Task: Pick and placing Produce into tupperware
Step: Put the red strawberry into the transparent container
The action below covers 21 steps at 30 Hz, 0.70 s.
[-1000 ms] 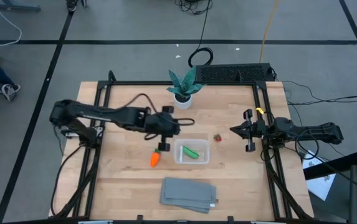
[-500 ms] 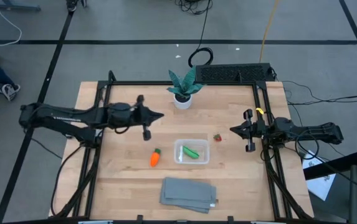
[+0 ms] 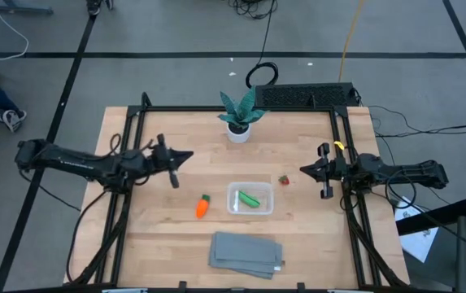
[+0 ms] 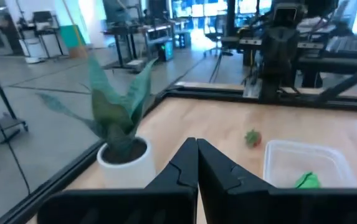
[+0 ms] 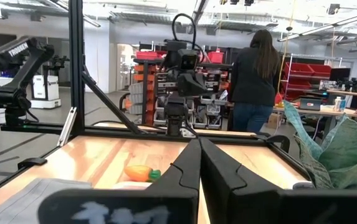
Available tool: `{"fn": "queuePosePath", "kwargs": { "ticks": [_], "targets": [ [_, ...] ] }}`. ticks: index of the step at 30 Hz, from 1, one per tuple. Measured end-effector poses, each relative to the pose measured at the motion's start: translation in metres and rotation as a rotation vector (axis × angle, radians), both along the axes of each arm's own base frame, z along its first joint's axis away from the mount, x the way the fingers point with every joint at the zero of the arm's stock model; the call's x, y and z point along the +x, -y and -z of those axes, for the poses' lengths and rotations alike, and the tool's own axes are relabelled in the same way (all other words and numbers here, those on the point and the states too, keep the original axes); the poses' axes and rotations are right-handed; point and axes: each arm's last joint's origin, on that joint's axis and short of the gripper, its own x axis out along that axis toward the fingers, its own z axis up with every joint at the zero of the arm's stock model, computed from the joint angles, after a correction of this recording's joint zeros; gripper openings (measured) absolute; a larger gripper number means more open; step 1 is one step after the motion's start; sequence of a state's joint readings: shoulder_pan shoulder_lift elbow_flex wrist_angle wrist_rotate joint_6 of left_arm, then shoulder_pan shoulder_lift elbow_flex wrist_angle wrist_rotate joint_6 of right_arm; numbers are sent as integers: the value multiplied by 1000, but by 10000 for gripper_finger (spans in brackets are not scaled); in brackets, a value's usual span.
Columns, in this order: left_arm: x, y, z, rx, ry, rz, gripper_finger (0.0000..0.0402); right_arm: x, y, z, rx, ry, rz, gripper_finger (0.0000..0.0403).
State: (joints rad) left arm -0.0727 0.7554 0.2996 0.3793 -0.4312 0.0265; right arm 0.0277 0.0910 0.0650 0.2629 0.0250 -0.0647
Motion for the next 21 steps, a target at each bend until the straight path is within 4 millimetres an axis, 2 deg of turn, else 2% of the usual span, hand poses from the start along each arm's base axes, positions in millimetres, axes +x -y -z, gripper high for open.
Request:
{"fn": "queuePosePath", "kwargs": {
  "ticks": [6, 9, 14, 21],
  "targets": [
    [-17, 3, 23, -5, -29, -91, 0, 0, 0, 1, 30, -11, -5, 0],
    [-24, 6, 27, -1, 30, -53, 0, 0, 0, 1, 40, -11, -7, 0],
    [-33, 12, 39, 1, 34, 6, 0, 0, 0, 2, 101, -20, -17, 0],
    [-37, 13, 44, 41, 54, 51, 0, 1, 0, 3, 99, -30, -12, 0]
  ]
}}
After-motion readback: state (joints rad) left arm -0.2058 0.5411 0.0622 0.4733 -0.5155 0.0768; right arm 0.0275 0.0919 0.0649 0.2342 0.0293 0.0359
